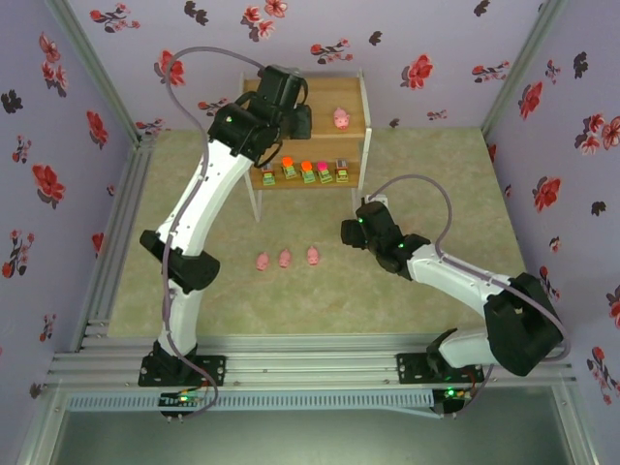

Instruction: Place and organize the plastic toys onto the shelf

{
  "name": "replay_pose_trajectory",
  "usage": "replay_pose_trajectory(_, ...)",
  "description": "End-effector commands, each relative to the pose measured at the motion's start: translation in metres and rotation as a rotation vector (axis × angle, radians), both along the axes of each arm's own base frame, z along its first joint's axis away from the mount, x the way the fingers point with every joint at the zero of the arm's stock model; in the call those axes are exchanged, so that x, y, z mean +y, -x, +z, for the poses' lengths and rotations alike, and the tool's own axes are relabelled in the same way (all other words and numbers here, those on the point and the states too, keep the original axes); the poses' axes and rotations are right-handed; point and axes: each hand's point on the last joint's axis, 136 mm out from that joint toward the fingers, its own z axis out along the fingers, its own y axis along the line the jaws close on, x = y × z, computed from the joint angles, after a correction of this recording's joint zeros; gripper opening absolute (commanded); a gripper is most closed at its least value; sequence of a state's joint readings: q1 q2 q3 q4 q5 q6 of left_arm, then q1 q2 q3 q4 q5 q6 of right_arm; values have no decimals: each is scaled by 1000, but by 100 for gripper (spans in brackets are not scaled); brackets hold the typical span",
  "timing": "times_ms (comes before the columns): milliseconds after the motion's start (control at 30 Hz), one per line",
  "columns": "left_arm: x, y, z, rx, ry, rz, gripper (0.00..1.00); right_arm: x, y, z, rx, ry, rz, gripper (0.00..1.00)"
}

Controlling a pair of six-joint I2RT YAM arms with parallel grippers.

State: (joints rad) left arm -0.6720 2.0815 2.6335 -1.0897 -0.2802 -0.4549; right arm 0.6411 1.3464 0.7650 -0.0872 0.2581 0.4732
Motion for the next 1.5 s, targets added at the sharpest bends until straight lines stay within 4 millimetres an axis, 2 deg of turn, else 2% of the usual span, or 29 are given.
replay_pose_trajectory(0,38,8,23,-31,-41,45,32,4,-2,3,14,-17,-2,58)
replay_pose_trajectory(67,47,8,21,-20,-58,55,32,4,-2,4,13,-19,-2,58)
replay_pose_trajectory(600,79,4,11,-12,-199,120,33,6,-3,-2,29,-17,5,58)
replay_pose_trajectory(1100,99,-2,5,-4,-247,184,35,8,-3,-5,36,-16,8,58)
replay_pose_trajectory(1467,100,-2,0,13,-243,193,41,8,-3,-4,36,-18,10,58)
